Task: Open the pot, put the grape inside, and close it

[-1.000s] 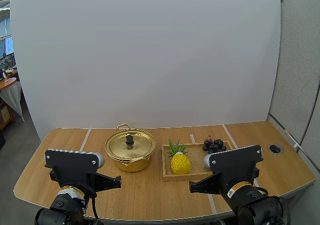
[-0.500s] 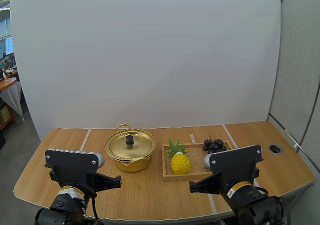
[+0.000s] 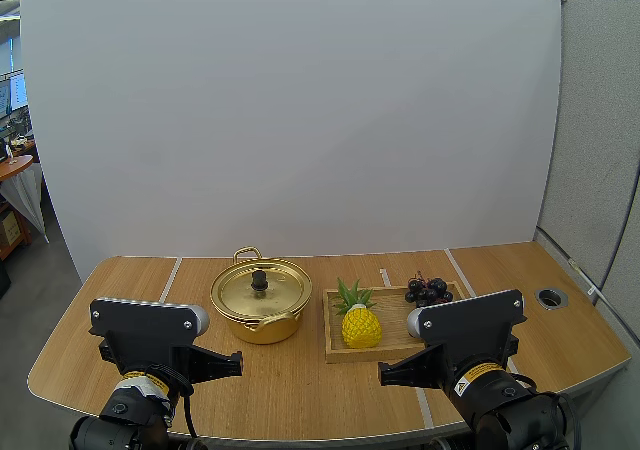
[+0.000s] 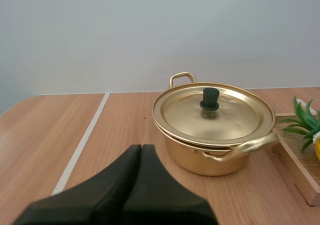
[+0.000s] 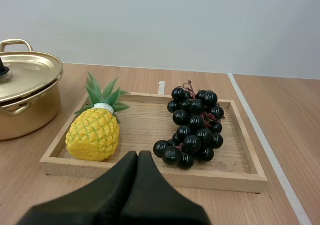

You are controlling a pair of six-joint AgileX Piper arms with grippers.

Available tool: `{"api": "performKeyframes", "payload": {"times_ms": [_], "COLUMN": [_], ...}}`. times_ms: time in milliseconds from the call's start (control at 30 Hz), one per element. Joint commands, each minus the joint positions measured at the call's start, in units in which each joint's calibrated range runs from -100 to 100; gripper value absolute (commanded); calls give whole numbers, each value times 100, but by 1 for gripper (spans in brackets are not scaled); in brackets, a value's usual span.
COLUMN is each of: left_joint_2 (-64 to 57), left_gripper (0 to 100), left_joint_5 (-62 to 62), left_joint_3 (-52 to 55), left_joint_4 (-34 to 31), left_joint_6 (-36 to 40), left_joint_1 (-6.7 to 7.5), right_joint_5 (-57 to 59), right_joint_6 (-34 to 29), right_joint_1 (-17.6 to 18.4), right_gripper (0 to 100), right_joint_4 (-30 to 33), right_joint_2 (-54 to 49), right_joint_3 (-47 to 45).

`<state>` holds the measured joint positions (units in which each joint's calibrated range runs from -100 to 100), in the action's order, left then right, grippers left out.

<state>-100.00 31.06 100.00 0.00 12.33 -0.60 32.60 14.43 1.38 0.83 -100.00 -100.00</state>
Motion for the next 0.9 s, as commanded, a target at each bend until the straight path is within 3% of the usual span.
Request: {"api": "performKeyframes", "payload": {"times_ms": [0,367,567,867], "left_joint_2": [0,0,0,0], "left_gripper": [0,0,0,0], "left_joint_5": [-180,-180,-159,-104], "left_joint_3": [0,0,-20,-1090], "left_joint_4": [0,0,0,0], "left_joint_6": [-24,-24,-24,-24], "left_joint_1": [18,18,18,18], "right_joint_5": [-137,-135,-762,-676], "right_joint_6": [11,11,11,11], "right_joint_1": [3,3,3,3], "right_gripper": [0,0,0,0], "right_joint_4": [-12,-312,-83,-113], "right_joint_2": [0,0,0,0], "right_joint_3": [0,0,0,695]}}
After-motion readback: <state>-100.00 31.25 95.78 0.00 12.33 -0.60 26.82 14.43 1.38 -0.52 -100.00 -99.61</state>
